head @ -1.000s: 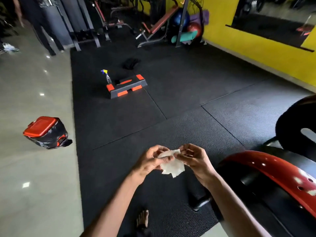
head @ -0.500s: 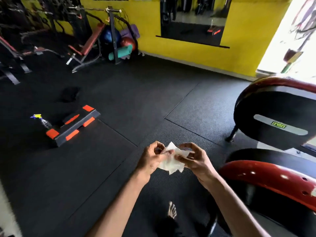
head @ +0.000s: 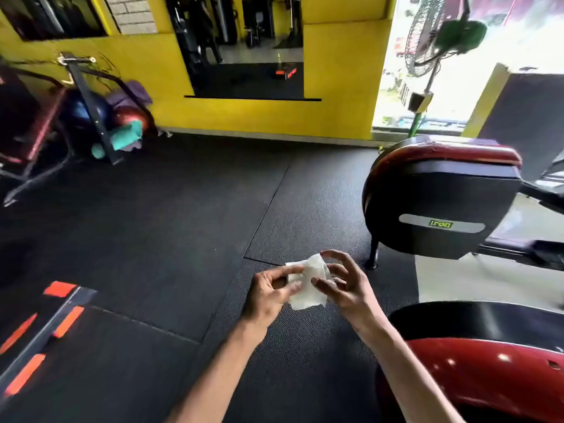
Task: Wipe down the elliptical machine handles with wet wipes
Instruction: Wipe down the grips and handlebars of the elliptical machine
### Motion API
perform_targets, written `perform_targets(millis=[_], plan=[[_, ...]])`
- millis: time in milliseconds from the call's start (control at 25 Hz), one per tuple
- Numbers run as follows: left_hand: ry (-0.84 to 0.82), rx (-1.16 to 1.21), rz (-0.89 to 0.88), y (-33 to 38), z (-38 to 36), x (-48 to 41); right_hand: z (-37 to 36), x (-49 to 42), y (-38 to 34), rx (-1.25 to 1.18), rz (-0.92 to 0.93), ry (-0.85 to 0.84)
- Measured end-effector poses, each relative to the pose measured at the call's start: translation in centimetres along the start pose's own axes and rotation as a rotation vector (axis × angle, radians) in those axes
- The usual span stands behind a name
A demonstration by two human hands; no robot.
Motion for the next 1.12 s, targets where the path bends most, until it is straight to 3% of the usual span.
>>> perform_targets(millis=[200, 440, 600, 920, 1000, 1120], plan=[[-0.302, -0.009, 0.029, 2.6, -3.9, -11.2, 6.1, -7.9, -1.0, 0.168, 0.042, 0.103], [-0.599, -0.260, -0.129, 6.5, -9.6, -26.9, 14.2, -18.3, -4.1, 0.404, 0.158, 0.378], [-0.775, -0.313, -0.236, 9.6, -15.5, -35.9, 19.3, -23.2, -7.0, 0.414, 0.234, 0.560], [-0.967, -0.372, -0.372, 13.6, -32.9, -49.0, 33.6, -27.3, -12.6, 0.589, 0.263, 0.945], [-0.999, -0.411, -0.444, 14.9, -38.4, -51.4, 37.8, -28.0, -14.5, 0.705, 0.271, 1.009], [-1.077, -0.419, -0.450, 17.1, -46.5, -54.0, 44.3, -27.9, -17.3, 0.657, 0.204, 1.060]])
Point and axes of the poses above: each hand's wrist, its own x-axis away from the middle knuckle, its own z-axis out of the back of the hand, y = z × x, the point moved 7 cm from there along -x, towards the middle knuckle, and after that the axes turned 12 degrees about -x, right-handed, at the moved point
